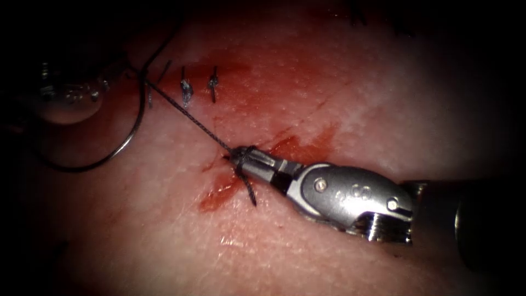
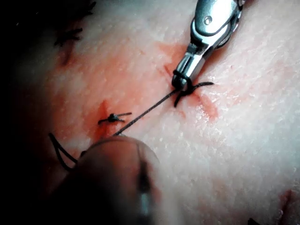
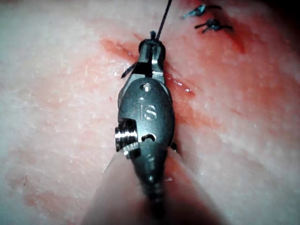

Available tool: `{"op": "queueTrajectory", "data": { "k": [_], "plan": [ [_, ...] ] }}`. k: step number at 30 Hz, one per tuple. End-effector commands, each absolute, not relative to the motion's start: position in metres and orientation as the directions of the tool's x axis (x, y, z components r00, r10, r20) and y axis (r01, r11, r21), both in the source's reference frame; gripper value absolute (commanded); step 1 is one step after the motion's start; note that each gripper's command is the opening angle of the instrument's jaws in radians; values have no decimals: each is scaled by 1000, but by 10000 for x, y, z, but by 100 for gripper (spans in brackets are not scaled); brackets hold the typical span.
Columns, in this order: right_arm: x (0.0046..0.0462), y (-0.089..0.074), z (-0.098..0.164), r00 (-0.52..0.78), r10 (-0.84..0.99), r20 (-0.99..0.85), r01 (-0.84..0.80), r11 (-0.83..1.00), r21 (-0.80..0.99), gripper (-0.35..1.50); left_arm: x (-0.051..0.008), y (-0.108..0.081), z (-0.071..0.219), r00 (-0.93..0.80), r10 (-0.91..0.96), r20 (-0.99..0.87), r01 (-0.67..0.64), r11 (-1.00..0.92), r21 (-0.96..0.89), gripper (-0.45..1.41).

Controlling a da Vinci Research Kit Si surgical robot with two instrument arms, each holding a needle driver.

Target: Wound Closure

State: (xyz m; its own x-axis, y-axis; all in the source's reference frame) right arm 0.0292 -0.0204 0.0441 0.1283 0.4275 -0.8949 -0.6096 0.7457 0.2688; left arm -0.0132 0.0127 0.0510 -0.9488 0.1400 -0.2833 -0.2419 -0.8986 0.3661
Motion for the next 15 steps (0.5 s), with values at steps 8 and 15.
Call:
{"op": "queueTrajectory", "data": {
  "k": [8,15],
  "plan": [
    [295,-242,451,149,359,-921,-561,798,221,-35,-127,145,568,-944,183,-276,-270,-908,321,-45],
    [296,-244,450,142,329,-934,-538,817,207,-35,-122,153,588,-937,205,-284,-291,-906,307,-45]
  ]
}}
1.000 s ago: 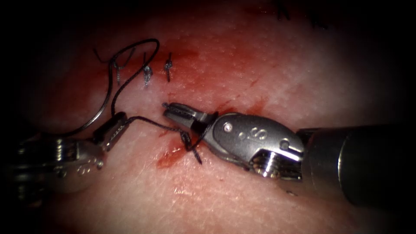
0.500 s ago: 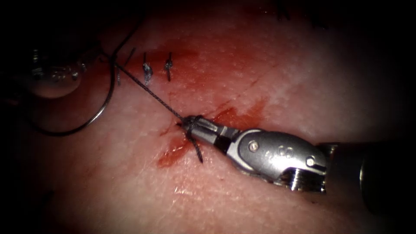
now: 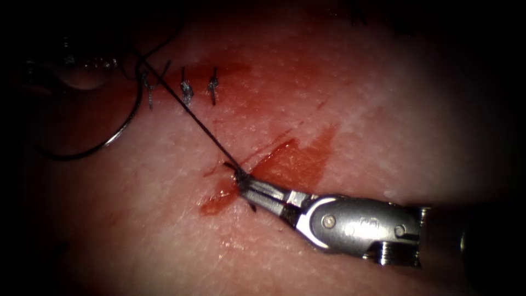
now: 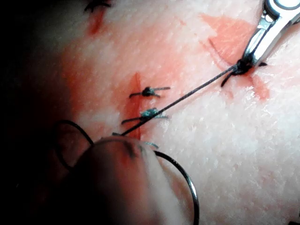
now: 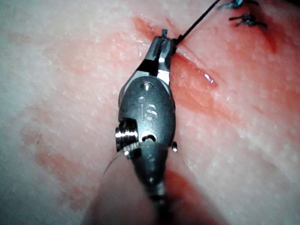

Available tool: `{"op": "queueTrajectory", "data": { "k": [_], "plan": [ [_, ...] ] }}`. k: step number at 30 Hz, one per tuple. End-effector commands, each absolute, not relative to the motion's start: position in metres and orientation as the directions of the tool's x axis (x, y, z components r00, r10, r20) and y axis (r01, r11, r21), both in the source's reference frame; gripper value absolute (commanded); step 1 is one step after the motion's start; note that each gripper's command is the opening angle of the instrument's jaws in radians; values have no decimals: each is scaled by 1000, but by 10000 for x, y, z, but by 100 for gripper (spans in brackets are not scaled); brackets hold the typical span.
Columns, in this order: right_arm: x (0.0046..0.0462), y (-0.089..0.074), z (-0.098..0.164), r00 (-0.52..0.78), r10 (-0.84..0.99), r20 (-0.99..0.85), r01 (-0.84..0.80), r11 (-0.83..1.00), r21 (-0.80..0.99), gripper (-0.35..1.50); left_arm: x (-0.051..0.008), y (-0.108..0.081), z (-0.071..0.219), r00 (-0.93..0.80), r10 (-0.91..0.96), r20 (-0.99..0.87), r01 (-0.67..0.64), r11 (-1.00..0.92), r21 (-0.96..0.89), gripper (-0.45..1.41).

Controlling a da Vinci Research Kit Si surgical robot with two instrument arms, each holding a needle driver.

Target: Wound Closure

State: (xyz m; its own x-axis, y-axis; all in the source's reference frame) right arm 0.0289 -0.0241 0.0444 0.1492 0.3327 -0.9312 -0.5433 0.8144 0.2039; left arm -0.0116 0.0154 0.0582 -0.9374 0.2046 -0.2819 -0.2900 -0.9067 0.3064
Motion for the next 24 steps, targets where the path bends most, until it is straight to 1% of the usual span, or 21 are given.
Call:
{"op": "queueTrajectory", "data": {
  "k": [1,8,13,24],
  "plan": [
    [296,-246,450,135,300,-944,-513,836,192,-35,-121,161,587,-934,214,-285,-299,-906,301,-45],
    [300,-264,447,116,226,-967,-445,882,153,-35,-119,180,587,-934,223,-280,-305,-905,296,-45],
    [300,-286,448,140,183,-973,-385,915,117,-35,-110,182,590,-935,228,-273,-308,-901,305,-45],
    [290,-296,449,156,163,-974,-367,925,96,-35,-90,183,590,-935,233,-266,-314,-893,322,-45]
  ]
}}
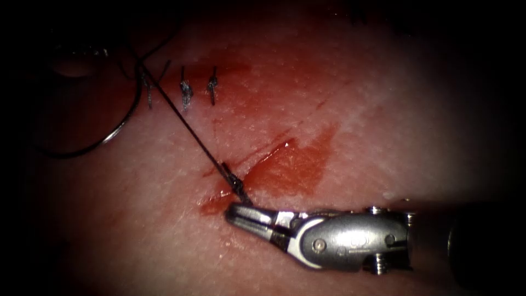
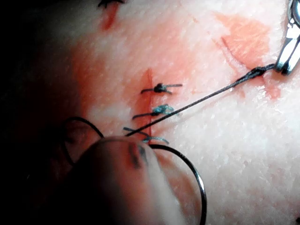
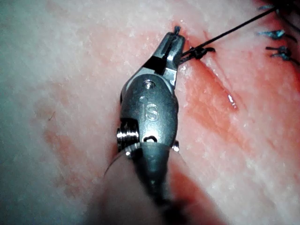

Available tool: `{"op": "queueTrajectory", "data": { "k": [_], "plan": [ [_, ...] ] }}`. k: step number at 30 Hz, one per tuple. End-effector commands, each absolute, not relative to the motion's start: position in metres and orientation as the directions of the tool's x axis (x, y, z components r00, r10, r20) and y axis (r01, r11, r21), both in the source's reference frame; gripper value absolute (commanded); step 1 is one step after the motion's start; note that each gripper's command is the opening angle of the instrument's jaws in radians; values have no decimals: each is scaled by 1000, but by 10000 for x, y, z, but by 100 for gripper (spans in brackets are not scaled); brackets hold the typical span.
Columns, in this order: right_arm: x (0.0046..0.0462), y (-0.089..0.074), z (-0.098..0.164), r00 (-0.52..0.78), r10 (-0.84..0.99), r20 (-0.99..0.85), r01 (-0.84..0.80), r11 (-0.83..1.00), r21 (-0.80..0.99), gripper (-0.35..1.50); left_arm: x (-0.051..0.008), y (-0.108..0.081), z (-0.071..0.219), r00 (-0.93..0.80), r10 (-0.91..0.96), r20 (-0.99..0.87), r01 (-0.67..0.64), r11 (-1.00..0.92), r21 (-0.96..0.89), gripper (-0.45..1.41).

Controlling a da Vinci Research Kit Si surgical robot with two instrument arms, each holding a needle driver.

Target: Wound Closure

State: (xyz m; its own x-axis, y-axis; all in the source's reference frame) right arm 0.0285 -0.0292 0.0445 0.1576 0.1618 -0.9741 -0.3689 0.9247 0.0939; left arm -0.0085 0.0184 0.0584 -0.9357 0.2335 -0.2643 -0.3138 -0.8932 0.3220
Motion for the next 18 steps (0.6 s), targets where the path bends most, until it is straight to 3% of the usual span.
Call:
{"op": "queueTrajectory", "data": {
  "k": [1,4,5,9,12,18],
  "plan": [
    [290,-296,449,157,163,-974,-369,925,95,-35,-90,183,590,-934,234,-269,-317,-891,326,-45],
    [293,-289,444,161,173,-972,-376,921,102,-35,-102,175,582,-915,237,-325,-344,-881,325,-45],
    [294,-286,442,150,211,-966,-383,913,140,4,-105,173,578,-910,240,-338,-353,-877,326,-45],
    [293,-276,428,137,310,-941,-422,878,227,84,-127,160,544,-874,255,-413,-400,-860,315,-45],
    [287,-260,406,139,399,-907,-447,842,302,104,-144,145,499,-835,273,-477,-452,-835,313,-45],
    [282,-221,378,148,475,-868,-473,805,360,113,-162,128,425,-781,269,-564,-501,-809,309,-45]
  ]
}}
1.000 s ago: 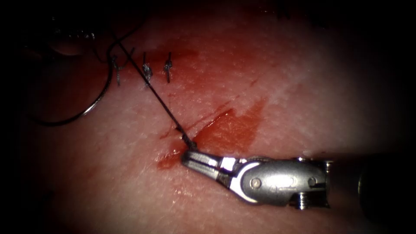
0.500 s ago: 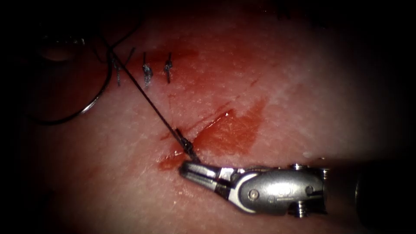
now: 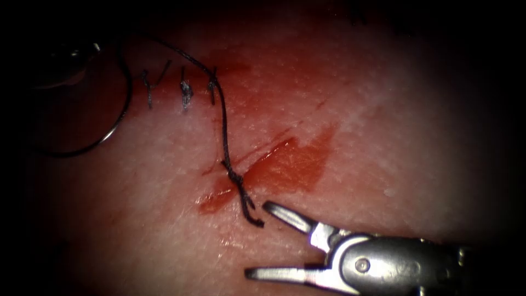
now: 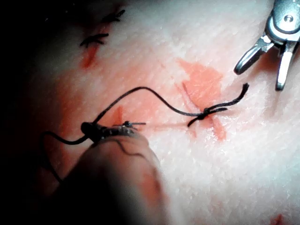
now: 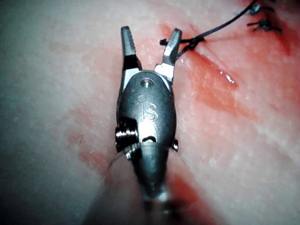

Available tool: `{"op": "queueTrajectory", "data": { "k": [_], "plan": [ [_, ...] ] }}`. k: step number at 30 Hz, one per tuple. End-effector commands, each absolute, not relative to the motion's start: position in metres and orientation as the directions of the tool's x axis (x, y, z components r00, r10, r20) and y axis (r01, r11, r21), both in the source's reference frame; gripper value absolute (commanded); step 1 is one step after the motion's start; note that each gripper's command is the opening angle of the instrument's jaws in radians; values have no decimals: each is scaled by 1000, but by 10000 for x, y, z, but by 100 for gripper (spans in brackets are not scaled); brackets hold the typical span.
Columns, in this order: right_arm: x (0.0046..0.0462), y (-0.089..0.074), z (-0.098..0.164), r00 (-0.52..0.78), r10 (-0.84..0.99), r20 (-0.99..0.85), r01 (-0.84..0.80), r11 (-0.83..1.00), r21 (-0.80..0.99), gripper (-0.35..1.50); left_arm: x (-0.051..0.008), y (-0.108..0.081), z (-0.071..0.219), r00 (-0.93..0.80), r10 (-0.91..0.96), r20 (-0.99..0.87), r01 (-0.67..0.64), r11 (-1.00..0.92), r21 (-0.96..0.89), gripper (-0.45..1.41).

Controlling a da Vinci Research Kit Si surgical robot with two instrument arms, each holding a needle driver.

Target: Wound Closure

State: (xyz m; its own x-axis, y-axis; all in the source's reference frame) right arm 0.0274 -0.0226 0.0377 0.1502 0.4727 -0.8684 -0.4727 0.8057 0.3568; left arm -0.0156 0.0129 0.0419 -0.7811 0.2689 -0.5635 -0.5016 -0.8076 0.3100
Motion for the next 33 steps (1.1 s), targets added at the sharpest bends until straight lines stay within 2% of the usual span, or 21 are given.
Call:
{"op": "queueTrajectory", "data": {
  "k": [1,11,25,33],
  "plan": [
    [281,-211,373,152,487,-860,-476,798,369,113,-165,125,410,-771,268,-577,-511,-802,310,-45],
    [276,-163,404,179,611,-771,-462,744,482,101,-171,123,359,-768,237,-595,-512,-786,346,-45],
    [326,-160,468,254,634,-730,-401,756,517,103,-177,118,352,-769,226,-598,-504,-789,350,-45],
    [349,-164,474,254,631,-733,-380,762,524,101,-179,116,343,-771,217,-599,-500,-788,358,-45]
  ]
}}
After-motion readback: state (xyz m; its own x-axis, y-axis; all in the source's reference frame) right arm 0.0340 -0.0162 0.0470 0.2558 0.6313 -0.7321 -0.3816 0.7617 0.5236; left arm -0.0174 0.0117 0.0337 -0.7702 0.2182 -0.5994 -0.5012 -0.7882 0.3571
